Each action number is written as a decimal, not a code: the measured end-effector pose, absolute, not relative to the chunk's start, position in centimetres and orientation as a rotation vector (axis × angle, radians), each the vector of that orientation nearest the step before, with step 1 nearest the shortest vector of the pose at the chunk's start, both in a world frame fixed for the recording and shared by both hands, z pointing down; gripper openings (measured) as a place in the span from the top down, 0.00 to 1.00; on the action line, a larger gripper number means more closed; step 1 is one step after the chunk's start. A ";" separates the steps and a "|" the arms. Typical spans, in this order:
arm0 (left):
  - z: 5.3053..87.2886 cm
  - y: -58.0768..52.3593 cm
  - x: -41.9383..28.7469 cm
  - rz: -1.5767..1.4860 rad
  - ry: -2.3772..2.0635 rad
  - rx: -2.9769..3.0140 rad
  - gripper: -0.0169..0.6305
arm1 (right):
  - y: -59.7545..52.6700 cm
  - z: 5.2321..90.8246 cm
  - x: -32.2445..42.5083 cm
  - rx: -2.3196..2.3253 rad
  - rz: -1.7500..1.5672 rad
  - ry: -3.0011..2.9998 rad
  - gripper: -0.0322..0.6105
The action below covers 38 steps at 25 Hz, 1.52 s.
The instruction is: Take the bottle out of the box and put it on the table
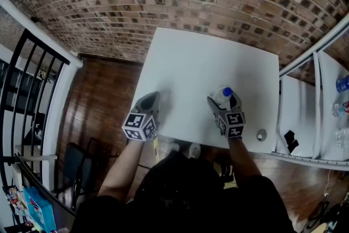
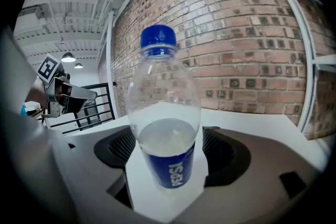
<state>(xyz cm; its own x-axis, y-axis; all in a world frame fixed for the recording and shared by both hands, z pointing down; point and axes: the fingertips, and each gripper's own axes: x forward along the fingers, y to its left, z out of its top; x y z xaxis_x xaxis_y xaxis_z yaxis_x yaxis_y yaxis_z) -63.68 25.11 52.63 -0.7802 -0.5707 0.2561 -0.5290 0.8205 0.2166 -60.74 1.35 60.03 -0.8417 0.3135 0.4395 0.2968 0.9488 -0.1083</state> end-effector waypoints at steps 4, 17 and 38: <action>52.1 25.7 -63.7 -0.211 -2.702 0.856 0.99 | 1.4 59.5 -59.3 -0.413 0.025 -2.639 0.32; 44.9 22.9 -65.7 -0.289 -2.771 1.177 0.99 | -2.4 49.6 -54.5 -0.126 0.014 -2.844 0.42; 40.8 8.3 -57.3 -0.468 -2.513 1.751 0.99 | -8.5 39.9 -33.3 0.554 0.032 -3.006 0.64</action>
